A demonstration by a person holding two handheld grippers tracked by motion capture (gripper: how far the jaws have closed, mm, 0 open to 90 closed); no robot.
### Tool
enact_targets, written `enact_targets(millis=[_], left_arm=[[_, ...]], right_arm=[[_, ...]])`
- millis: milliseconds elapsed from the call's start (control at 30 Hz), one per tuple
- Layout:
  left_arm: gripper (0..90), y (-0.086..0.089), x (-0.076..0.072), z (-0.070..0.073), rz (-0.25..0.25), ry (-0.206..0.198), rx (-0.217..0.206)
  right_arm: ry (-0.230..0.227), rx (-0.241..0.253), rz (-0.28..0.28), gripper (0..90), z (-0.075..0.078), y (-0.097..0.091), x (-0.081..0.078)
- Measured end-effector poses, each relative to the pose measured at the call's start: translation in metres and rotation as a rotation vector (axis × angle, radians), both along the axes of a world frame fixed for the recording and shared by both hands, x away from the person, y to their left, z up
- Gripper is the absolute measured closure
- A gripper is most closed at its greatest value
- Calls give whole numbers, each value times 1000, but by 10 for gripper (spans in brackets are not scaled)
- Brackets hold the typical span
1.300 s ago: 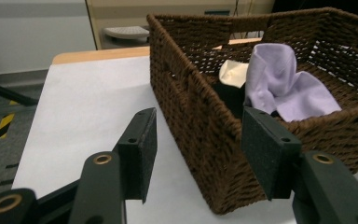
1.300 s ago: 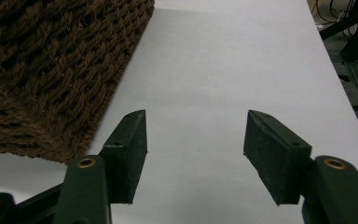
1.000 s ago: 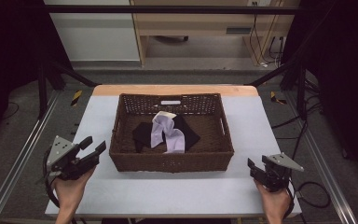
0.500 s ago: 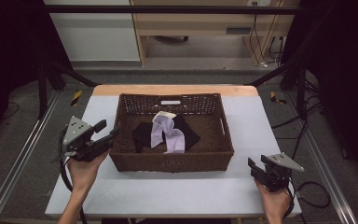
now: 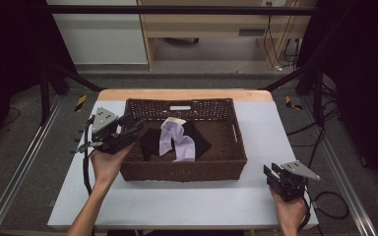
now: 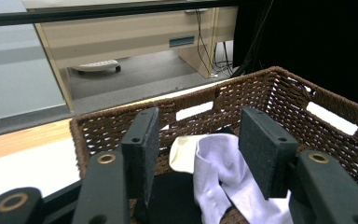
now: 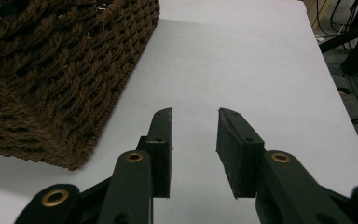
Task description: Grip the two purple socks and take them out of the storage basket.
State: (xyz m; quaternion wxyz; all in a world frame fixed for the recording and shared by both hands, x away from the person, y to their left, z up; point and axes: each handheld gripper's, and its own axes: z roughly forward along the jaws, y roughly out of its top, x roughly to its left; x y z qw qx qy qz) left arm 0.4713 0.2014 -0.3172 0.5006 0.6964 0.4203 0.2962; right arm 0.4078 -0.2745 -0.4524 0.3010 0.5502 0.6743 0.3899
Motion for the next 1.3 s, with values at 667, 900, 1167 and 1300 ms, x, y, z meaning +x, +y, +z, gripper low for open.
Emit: enact_targets(millis=[667, 900, 1167, 1300], left_arm=[[488, -31, 50, -17, -6, 56, 27], [504, -38, 67, -24, 10, 68, 24], [538, -53, 81, -31, 15, 83, 79], [505, -58, 88, -36, 18, 112, 80]], right_arm=[[25, -2, -23, 456, -3, 0, 5], [31, 0, -26, 422, -4, 0, 7], [37, -1, -20, 417, -4, 1, 8], [37, -3, -21, 408, -4, 1, 9]])
